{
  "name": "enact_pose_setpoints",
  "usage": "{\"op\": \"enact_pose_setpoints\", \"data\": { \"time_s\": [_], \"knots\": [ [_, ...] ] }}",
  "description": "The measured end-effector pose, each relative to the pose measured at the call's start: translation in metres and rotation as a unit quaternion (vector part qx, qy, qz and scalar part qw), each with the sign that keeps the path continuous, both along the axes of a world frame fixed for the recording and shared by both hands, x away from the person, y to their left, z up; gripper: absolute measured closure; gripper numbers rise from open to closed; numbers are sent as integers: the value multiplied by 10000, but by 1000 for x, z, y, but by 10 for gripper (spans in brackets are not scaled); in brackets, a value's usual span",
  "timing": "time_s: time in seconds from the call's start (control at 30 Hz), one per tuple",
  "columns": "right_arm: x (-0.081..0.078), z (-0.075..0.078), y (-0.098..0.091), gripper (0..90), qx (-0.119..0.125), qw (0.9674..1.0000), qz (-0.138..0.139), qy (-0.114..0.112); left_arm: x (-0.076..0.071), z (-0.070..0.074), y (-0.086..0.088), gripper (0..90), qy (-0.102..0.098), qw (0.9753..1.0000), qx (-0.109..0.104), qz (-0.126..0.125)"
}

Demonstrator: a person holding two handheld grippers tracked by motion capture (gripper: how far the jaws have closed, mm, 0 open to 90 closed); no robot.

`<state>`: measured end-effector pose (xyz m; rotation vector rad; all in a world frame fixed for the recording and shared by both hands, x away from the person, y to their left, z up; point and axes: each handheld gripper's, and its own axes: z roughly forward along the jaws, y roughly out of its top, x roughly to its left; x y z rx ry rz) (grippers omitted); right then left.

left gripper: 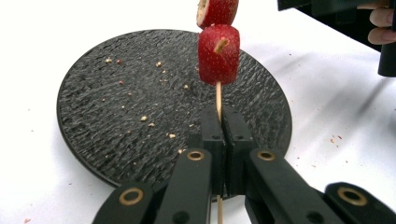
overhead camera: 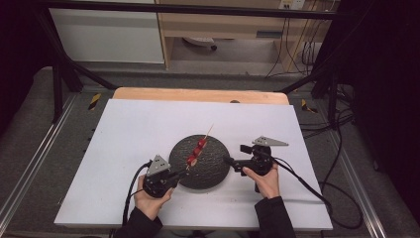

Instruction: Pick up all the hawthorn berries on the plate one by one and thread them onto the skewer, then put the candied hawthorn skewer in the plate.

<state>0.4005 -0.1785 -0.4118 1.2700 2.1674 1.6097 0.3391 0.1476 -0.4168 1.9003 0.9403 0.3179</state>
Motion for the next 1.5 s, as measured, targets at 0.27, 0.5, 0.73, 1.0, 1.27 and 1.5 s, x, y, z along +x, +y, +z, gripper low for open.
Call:
{"op": "enact_pose_setpoints", "data": {
  "time_s": [0.27, 0.5, 0.73, 1.0, 1.27, 1.5],
  "knots": [
    [-7, -13, -23, 8, -601, 9982, 88, 10, 2, 0, 3, 884, 113, 9999, 70, -66],
    [-17, -27, -41, 8, -964, 9952, 101, 157, 7, 0, 7, 883, 230, 9996, 129, -35],
    [-25, -33, -55, 10, -1173, 9929, 92, 160, 16, -2, 8, 883, 396, 9989, 229, 64],
    [-32, -36, -61, 14, -1321, 9910, 110, 200, 21, -4, 6, 884, 498, 9977, 443, 138],
    [-36, -36, -64, 14, -1288, 9913, 105, 248, 27, -8, 1, 883, 676, 9951, 686, 208],
    [-38, -37, -68, 16, -1267, 9916, 68, 246, 30, -9, -3, 883, 859, 9924, 846, 261]
  ]
}}
